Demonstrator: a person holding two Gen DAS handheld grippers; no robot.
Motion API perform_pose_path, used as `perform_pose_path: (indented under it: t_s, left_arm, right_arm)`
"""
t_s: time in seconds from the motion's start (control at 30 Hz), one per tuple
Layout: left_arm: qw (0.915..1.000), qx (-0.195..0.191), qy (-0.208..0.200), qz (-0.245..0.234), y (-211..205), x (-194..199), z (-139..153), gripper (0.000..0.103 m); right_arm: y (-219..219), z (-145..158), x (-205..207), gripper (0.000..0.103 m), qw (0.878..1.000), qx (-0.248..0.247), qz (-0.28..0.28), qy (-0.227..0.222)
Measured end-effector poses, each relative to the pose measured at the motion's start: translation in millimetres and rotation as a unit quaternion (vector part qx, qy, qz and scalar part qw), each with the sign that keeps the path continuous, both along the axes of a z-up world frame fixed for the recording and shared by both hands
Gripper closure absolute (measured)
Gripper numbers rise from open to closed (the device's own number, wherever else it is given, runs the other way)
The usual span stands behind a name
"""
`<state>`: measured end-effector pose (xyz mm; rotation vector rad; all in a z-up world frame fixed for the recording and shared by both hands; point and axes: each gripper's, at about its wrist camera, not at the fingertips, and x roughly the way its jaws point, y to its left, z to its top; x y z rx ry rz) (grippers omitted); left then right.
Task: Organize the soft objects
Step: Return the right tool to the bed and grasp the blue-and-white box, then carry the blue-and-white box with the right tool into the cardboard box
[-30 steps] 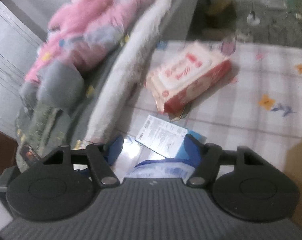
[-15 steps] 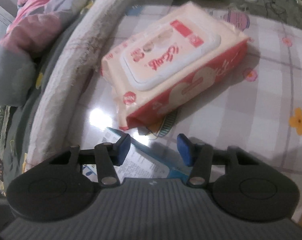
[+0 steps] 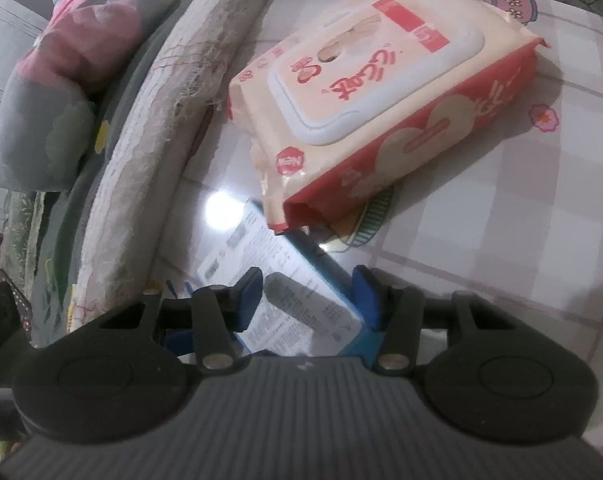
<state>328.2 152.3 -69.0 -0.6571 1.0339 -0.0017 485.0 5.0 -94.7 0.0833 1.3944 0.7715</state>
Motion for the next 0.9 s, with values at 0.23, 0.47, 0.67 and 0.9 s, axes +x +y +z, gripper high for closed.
perform_pose_path:
  t_s: [0.23,0.47,0.67,0.9]
  left_arm:
    - [0.9975,0.033,-0.057,0.024,9,-9,25,0.048]
    - [0.9954,0.042,-0.082,0.027,13,-21,37,0.049]
    - [0.9944,0.039,-0.092,0.034,15,-36,48,0.05]
    - [0.9917,0.039,-0.12,0.024,0,-55,76,0.051]
  right_arm:
    - [-2,20,-7,0.065,0.999,0.038,0.001,-0.006]
    - [-13,28,-7,0.074,0.998,0.065,-0.021,0.011]
    - [-19,28,-23,0.075,0.996,0.081,-0.029,0.031]
    - [-39,55,-41,0.076,0.994,0.099,-0.038,0.02]
